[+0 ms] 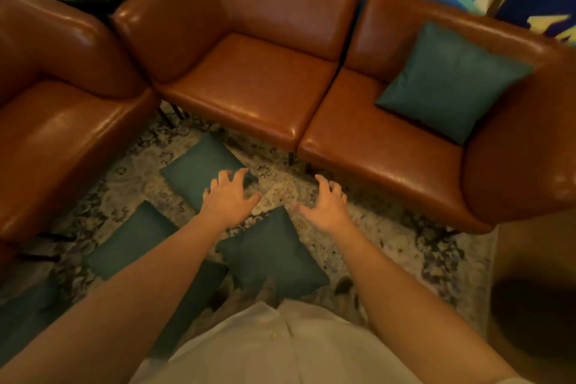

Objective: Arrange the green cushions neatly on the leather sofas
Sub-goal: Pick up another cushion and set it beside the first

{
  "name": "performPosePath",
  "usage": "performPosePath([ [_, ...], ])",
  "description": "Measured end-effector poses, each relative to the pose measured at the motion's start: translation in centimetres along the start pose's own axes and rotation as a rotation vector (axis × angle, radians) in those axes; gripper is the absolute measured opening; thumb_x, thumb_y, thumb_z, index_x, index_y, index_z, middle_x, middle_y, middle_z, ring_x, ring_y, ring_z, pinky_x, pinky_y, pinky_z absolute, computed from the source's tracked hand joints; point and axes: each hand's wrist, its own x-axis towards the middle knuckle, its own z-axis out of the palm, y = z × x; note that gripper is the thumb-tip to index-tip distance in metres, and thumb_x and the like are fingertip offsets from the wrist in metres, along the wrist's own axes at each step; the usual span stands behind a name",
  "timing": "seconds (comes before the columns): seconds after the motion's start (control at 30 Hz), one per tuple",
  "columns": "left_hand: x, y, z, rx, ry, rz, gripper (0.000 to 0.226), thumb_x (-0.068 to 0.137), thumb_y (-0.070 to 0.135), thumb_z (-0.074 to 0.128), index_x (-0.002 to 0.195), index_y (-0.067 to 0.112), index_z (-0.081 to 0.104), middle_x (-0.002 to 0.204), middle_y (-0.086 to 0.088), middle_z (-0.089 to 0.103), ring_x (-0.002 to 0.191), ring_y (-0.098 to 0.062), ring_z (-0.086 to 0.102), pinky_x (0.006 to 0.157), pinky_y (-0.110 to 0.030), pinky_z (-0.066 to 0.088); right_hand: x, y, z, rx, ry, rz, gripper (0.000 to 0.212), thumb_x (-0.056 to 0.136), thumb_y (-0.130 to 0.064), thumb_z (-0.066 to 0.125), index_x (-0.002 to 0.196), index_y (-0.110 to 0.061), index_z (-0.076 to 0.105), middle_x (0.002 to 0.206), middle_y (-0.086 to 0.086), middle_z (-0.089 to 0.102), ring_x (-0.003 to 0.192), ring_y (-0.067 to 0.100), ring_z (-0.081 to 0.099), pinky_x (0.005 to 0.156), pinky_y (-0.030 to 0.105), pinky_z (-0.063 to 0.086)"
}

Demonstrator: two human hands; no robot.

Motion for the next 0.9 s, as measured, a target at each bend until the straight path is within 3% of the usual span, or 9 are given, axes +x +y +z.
performPosePath([
  [0.13, 1.3, -4.5, -1.7, 0.061, -0.063, 0.123, 0.076, 0.099, 0.067, 0.048, 0.162, 0.033, 0.023, 0.161, -0.014, 0.028, 0.146, -0.041, 0.033, 0.117, -0.058, 0.033, -1.4, -2.2, 4.9, 0.116, 0.078, 0.132, 0.100, 0.088, -0.066, 0.071, 0.166, -0.034, 0.016, 0.171, 0.009, 0.012, 0.155, 0.041, 0.021, 0.122, 0.058, 0.032],
  [0.43, 4.6, -8.2, -0.6, 0.188, -0.199, 0.256, 0.080, 0.099, 0.066, 0.051, 0.163, 0.028, 0.022, 0.160, -0.018, 0.029, 0.146, -0.043, 0.033, 0.118, -0.060, 0.033, -5.9, -1.0, 10.2, 0.163, 0.140, 0.323, 0.095, 0.094, -0.054, 0.071, 0.167, -0.035, 0.013, 0.172, 0.010, 0.009, 0.157, 0.042, 0.014, 0.122, 0.060, 0.031],
  [0.73, 11.1, -7.7, 11.9, 0.264, -0.246, 0.267, 0.081, 0.097, 0.062, 0.055, 0.162, 0.026, 0.022, 0.156, -0.018, 0.034, 0.142, -0.043, 0.037, 0.116, -0.060, 0.034, -0.5, 9.2, 18.4, 0.167, 0.137, 0.445, 0.094, 0.096, -0.054, 0.068, 0.167, -0.026, 0.014, 0.170, 0.015, 0.016, 0.155, 0.042, 0.019, 0.122, 0.060, 0.030],
  [0.9, 16.9, -8.8, 23.8, 0.187, -0.266, 0.229, 0.087, 0.097, 0.054, 0.062, 0.166, 0.029, 0.015, 0.155, -0.020, 0.032, 0.141, -0.047, 0.036, 0.111, -0.062, 0.039, 5.4, 16.9, 27.9, 0.162, 0.150, 0.469, 0.099, 0.096, -0.059, 0.067, 0.168, -0.029, 0.007, 0.175, 0.014, -0.001, 0.159, 0.042, 0.009, 0.123, 0.060, 0.028],
])
